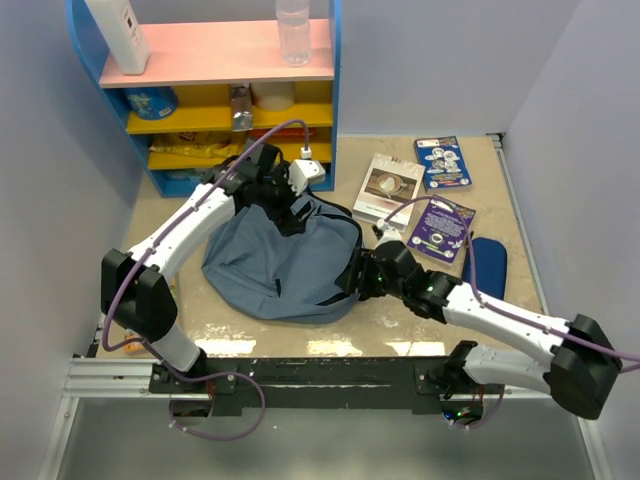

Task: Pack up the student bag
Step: Unzip the student bag at the center of the board.

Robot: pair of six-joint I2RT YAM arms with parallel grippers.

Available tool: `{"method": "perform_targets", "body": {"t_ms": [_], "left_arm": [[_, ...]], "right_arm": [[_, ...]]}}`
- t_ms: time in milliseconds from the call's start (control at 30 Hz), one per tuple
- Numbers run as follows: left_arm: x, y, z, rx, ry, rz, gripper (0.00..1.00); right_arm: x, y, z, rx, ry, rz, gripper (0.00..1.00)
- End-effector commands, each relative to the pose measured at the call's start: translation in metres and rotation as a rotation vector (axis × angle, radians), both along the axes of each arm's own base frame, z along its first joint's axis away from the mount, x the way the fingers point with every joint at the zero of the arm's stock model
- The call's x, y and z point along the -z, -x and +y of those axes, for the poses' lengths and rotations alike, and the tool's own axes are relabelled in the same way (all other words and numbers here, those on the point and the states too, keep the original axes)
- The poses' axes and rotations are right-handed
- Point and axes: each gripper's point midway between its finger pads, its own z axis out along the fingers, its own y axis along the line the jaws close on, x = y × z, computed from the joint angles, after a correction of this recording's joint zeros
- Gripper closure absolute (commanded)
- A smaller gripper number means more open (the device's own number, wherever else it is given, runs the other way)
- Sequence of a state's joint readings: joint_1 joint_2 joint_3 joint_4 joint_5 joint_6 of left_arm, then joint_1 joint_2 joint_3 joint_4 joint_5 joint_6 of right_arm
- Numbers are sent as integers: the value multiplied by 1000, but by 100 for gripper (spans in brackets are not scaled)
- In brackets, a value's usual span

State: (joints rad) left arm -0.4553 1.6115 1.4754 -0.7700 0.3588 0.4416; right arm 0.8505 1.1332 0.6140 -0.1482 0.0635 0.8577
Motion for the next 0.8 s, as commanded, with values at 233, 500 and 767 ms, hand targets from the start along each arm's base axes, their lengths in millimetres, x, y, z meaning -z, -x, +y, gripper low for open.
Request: {"method": "perform_targets", "body": {"t_ms": [233, 500, 767], "left_arm": [[2, -1, -92, -26, 268, 12, 0], [34, 5, -136, -26, 219, 17, 0], [68, 9, -136, -85, 175, 73, 7]], "right_arm": [[3, -18, -48, 270, -13, -97, 57], [33, -14, -66, 359, 20, -59, 71], [45, -8, -65, 348, 5, -38, 93]]}}
